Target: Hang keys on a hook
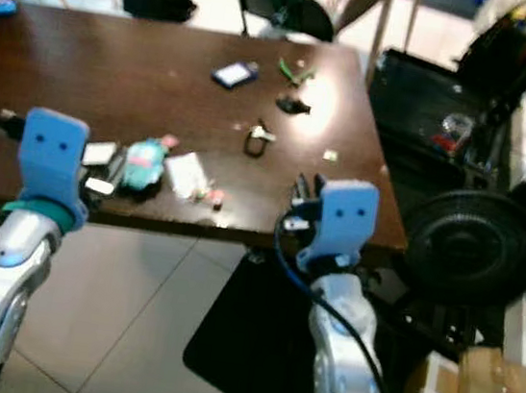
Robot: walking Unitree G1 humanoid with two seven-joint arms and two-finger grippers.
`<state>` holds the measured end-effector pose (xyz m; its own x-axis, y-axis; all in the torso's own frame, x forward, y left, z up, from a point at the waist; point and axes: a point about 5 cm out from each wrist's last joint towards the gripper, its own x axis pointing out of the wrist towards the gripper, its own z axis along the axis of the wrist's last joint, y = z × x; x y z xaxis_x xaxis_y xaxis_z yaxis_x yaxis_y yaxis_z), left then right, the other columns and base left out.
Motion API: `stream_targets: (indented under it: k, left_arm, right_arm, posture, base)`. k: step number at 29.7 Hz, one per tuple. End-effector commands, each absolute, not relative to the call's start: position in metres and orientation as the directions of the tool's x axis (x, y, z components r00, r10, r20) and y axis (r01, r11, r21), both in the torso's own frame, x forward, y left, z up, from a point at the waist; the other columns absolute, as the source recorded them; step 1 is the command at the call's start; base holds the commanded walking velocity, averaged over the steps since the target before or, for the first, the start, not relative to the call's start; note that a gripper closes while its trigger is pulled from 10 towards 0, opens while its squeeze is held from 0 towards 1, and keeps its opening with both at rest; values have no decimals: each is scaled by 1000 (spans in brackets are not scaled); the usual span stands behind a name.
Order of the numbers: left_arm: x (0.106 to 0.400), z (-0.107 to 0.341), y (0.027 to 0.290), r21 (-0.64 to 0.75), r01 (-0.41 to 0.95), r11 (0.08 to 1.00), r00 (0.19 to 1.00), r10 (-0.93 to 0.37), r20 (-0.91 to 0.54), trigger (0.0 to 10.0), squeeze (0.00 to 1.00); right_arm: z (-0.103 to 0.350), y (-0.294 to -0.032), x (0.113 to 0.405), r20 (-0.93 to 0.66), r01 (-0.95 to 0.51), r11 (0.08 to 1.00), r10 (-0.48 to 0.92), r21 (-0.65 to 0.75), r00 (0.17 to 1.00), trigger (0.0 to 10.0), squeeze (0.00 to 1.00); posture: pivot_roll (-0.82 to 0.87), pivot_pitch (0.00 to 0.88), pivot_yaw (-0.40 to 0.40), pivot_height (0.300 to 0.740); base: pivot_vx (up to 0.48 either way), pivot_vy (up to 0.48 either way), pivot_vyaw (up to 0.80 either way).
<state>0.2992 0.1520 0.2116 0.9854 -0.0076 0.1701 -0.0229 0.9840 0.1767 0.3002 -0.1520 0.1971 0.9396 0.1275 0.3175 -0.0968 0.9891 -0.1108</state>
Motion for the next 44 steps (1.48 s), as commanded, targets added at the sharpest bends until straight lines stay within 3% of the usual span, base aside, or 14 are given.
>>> stream_targets:
  k: [1, 26, 28, 33, 35, 41, 44]
  left_arm:
    - [299, 207, 154, 176, -28, 984, 989, 1, 151, 10000, 0]
    - [300, 200, 153, 159, 2, 987, 995, -18, 96, 10000, 0]
    - [298, 185, 142, 138, 182, 974, 983, -181, -18, 10000, 0]
    - [295, 180, 135, 162, 271, 949, 963, -265, -57, 10000, 0]
    - [297, 167, 121, 206, 359, 910, 933, -344, -106, 10000, 0]
    - [308, 156, 111, 229, 369, 901, 928, -346, -136, 10000, 0]
    - [314, 156, 109, 226, 369, 902, 928, -344, -141, 10000, 0]
  right_arm:
    - [195, -152, 299, 314, -98, 988, 130, -116, 941, 10000, 0]
    - [196, -149, 299, 317, -126, 982, 165, -139, 934, 10000, 0]
    - [184, -146, 304, 204, -219, 957, 257, -190, 945, 10000, 0]
    - [177, -146, 304, 142, -274, 943, 303, -189, 942, 10000, 0]
    - [155, -158, 314, -13, -307, 939, 309, -157, 951, 10000, 0]
    - [138, -167, 324, -111, -300, 949, 290, -99, 951, 10000, 0]
    - [141, -180, 327, -105, -280, 945, 266, -167, 958, 10000, 0]
  posture:
    - [-124, 66, 112, 740]
    - [-121, 67, 114, 740]
    - [-121, 68, 116, 740]
    - [-119, 68, 117, 740]
    - [-123, 80, 125, 740]
    - [-124, 102, 127, 740]
    - [-138, 111, 138, 740]
  base:
    - [458, 0, 0]
    - [403, 0, 0]
    - [0, 0, 0]
    - [0, 0, 0]
    - [0, 0, 0]
    - [0, 0, 0]
    - [0, 0, 0]
